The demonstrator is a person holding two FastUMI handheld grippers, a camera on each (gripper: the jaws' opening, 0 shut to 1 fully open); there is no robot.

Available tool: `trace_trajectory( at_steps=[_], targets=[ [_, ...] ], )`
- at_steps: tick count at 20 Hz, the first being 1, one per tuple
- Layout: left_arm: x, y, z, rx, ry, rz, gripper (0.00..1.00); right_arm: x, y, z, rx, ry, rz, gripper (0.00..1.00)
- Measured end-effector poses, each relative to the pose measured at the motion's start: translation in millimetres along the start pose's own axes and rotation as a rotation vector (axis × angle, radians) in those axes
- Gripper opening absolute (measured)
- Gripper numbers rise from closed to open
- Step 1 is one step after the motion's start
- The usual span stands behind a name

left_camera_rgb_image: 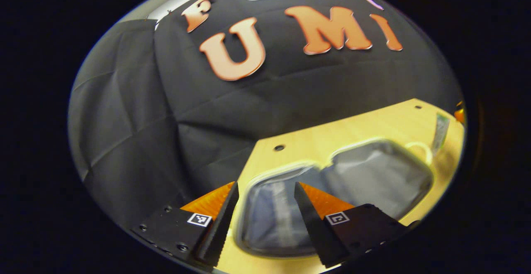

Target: First open the suitcase, pack the skin care products into it, and then close the suitcase.

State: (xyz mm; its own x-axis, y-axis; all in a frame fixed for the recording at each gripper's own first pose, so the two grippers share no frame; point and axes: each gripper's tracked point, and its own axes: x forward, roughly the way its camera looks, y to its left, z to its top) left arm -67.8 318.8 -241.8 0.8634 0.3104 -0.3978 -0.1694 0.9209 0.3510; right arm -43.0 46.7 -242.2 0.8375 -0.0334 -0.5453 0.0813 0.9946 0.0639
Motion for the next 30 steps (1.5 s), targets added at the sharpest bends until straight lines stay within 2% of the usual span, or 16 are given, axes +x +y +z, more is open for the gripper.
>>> trace_trajectory(
  at_steps=[4, 5, 6, 10, 15, 18, 23, 26, 28, 30],
  targets=[
    [-10.5, -129.0, 54.4, -0.019, -0.052, -0.15, 0.91, 23.0, -19.5, -14.9, 0.005, 0.04, 0.056, 0.96],
    [-13.3, -158.0, 60.8, -0.023, -0.054, -0.184, 0.99, 28.1, -22.9, -17.8, 0.004, 0.05, 0.073, 0.96],
    [-14.8, -190.4, 64.1, -0.026, -0.052, -0.22, 0.94, 32.1, -26.9, -22.5, -0.001, 0.063, 0.088, 0.96],
    [-15.1, -306.9, 57.7, -0.012, -0.022, -0.364, 0.95, 52.1, -38.9, -41.0, -0.039, 0.093, 0.154, 0.96],
    [-7.0, -403.5, 21.5, -0.023, 0.032, -0.451, 0.95, 72.8, -53.3, -61.1, -0.111, 0.102, 0.199, 0.96],
    [5.2, -431.1, 1.5, -0.011, 0.062, -0.47, 0.95, 78.4, -57.4, -70.7, -0.138, 0.104, 0.221, 0.96],
    [37.5, -470.5, -7.0, -0.055, 0.093, -0.5, 0.78, 88.1, -55.6, -81.3, -0.139, 0.115, 0.253, 0.96],
    [50.9, -485.9, -12.6, -0.074, 0.103, -0.521, 0.73, 95.8, -53.4, -85.5, -0.134, 0.122, 0.272, 0.96],
    [55.5, -488.7, -10.9, -0.065, 0.1, -0.52, 0.48, 104.1, -51.6, -89.0, -0.129, 0.136, 0.275, 0.96],
    [54.5, -487.7, -9.6, -0.082, 0.127, -0.53, 0.49, 110.1, -44.9, -90.9, -0.12, 0.141, 0.293, 0.96]
  ],
)
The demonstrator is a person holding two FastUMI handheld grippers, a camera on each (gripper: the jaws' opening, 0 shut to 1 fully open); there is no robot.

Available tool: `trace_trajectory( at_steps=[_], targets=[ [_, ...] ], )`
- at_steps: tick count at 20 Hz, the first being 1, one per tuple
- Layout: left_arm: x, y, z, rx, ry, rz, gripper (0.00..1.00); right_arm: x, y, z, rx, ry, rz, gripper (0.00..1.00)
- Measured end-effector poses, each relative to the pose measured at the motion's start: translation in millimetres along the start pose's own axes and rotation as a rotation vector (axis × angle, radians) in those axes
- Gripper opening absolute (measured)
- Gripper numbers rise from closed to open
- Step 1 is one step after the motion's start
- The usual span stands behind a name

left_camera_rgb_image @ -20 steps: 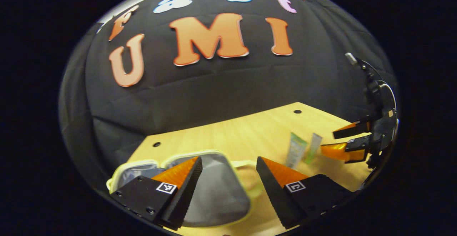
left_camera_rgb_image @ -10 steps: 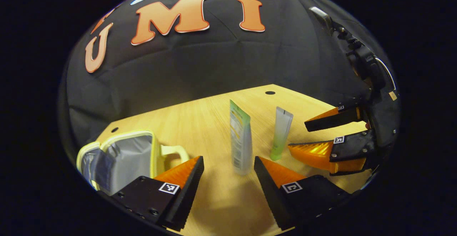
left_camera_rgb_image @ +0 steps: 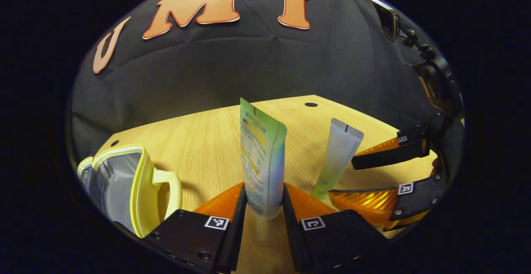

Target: First open the suitcase, pack the skin care products into it, and then close the suitcase.

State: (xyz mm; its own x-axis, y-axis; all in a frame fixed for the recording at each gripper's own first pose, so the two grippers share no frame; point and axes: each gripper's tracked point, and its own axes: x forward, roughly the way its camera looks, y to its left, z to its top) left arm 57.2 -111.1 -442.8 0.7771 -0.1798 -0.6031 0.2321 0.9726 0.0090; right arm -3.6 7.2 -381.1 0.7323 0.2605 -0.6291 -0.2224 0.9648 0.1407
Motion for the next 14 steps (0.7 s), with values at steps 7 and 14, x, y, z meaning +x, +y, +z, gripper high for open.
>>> trace_trajectory(
  at_steps=[7, 14],
  targets=[
    [-45.7, 25.8, 47.2, -0.038, -0.056, 0.066, 0.44, 15.2, 15.4, -1.4, 0.004, 0.018, 0.049, 0.71],
    [-95.2, 55.7, 68.3, -0.039, -0.066, 0.13, 0.46, 18.0, 22.1, 3.2, 0.034, 0.004, 0.043, 0.35]
  ],
)
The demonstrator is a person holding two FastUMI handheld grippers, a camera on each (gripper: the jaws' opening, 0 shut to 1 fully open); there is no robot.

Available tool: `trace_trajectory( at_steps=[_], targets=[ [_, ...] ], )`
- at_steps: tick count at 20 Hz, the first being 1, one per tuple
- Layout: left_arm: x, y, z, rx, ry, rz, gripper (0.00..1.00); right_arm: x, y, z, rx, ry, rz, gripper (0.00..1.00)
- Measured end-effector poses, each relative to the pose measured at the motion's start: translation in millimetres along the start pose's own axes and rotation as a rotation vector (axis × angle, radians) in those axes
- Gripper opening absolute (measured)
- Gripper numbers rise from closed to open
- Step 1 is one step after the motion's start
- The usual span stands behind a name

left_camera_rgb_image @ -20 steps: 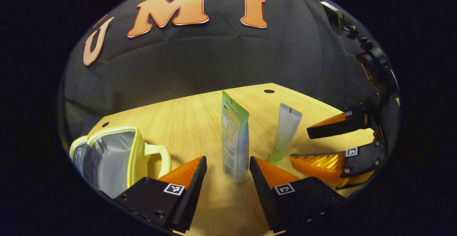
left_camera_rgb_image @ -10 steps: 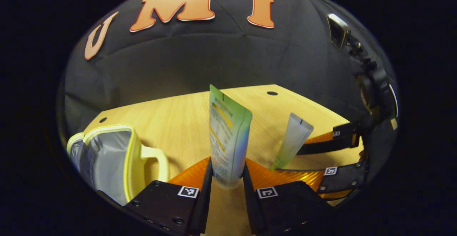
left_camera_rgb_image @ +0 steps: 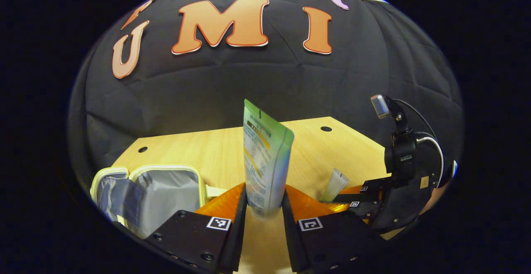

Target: First open the suitcase, pack the skin care products into it, and then close the suitcase.

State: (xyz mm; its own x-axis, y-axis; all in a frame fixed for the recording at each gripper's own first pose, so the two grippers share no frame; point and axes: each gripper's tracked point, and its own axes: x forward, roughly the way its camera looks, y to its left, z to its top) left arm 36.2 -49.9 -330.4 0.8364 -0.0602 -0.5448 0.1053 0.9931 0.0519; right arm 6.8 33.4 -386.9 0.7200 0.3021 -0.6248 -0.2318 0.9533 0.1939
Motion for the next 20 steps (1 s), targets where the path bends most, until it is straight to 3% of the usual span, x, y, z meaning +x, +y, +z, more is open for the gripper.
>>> trace_trajectory(
  at_steps=[1, 2, 4, 5, 6, 12, 15, 20],
  targets=[
    [-7.2, 8.1, 2.9, -0.006, 0.0, 0.014, 0.45, 0.1, 0.2, 0.0, 0.006, 0.004, -0.001, 0.29],
    [-14.5, 17.5, 4.9, -0.016, 0.005, 0.032, 0.46, -1.6, 1.6, 0.4, 0.013, 0.004, 0.005, 0.34],
    [-29.3, 41.8, 5.1, -0.029, 0.021, 0.085, 0.45, -6.8, 6.9, 5.7, 0.016, -0.006, 0.019, 0.34],
    [-36.6, 56.8, 3.1, -0.032, 0.038, 0.115, 0.46, -11.4, 11.3, 9.2, 0.01, -0.009, 0.026, 0.29],
    [-45.9, 71.0, 0.9, -0.044, 0.052, 0.145, 0.45, -18.2, 17.3, 13.8, 0.008, -0.017, 0.04, 0.34],
    [-76.7, 142.9, -26.0, -0.093, 0.171, 0.235, 0.45, -52.6, 48.2, 47.3, -0.037, -0.058, 0.095, 0.34],
    [-81.0, 170.5, -46.4, -0.158, 0.234, 0.227, 0.45, -65.6, 65.1, 62.1, -0.085, -0.065, 0.105, 0.34],
    [-79.8, 204.7, -91.2, -0.146, 0.404, 0.147, 0.45, -79.0, 108.7, 78.4, -0.088, -0.073, 0.078, 0.34]
  ],
)
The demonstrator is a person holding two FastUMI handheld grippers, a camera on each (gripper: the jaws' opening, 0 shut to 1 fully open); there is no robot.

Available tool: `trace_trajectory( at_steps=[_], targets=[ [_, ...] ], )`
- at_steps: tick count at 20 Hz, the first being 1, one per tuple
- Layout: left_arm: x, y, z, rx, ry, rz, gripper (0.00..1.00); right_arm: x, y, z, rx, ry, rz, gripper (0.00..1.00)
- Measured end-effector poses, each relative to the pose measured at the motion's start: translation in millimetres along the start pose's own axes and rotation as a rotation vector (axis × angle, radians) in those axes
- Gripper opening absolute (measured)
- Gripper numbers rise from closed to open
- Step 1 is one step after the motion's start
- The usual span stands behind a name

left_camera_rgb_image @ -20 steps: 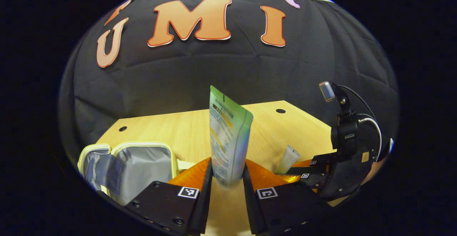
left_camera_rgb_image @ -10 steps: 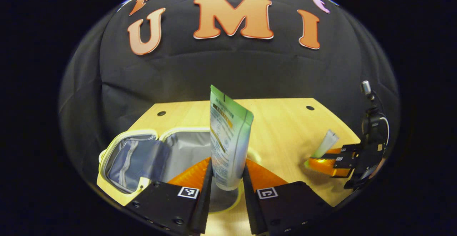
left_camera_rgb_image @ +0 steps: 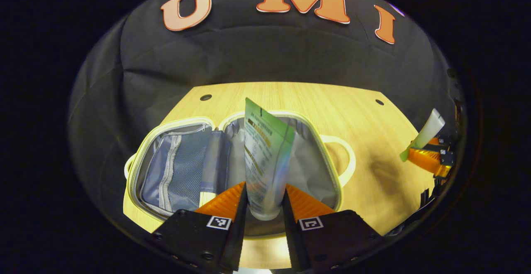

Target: First open the suitcase, pack the skin care products into it, and then close the suitcase.

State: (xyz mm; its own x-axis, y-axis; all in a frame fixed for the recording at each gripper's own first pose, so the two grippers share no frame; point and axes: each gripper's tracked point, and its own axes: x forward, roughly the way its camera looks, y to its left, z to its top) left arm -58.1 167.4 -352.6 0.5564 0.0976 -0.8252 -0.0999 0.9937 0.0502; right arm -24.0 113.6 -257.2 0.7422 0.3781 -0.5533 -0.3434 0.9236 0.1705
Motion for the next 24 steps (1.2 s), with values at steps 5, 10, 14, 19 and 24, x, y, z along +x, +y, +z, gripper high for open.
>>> trace_trajectory(
  at_steps=[5, 10, 14, 19, 24],
  targets=[
    [35.8, 8.3, -19.2, 0.002, 0.156, -0.104, 0.45, 6.7, 52.0, 10.4, 0.077, 0.001, -0.073, 0.34],
    [65.8, 11.1, -35.2, -0.037, 0.271, -0.166, 0.45, 28.1, 92.3, 15.0, 0.123, 0.011, -0.134, 0.34],
    [85.3, 9.2, -38.2, -0.046, 0.316, -0.16, 0.45, 48.3, 107.7, 16.4, 0.185, 0.038, -0.157, 0.34],
    [84.7, 8.4, -25.6, -0.175, 0.247, -0.184, 0.47, 76.0, 112.2, 18.0, 0.176, 0.09, -0.116, 0.34],
    [43.7, 46.6, 13.1, -0.242, 0.051, -0.23, 0.79, 106.7, 129.6, 8.3, 0.169, 0.182, -0.041, 0.34]
  ],
)
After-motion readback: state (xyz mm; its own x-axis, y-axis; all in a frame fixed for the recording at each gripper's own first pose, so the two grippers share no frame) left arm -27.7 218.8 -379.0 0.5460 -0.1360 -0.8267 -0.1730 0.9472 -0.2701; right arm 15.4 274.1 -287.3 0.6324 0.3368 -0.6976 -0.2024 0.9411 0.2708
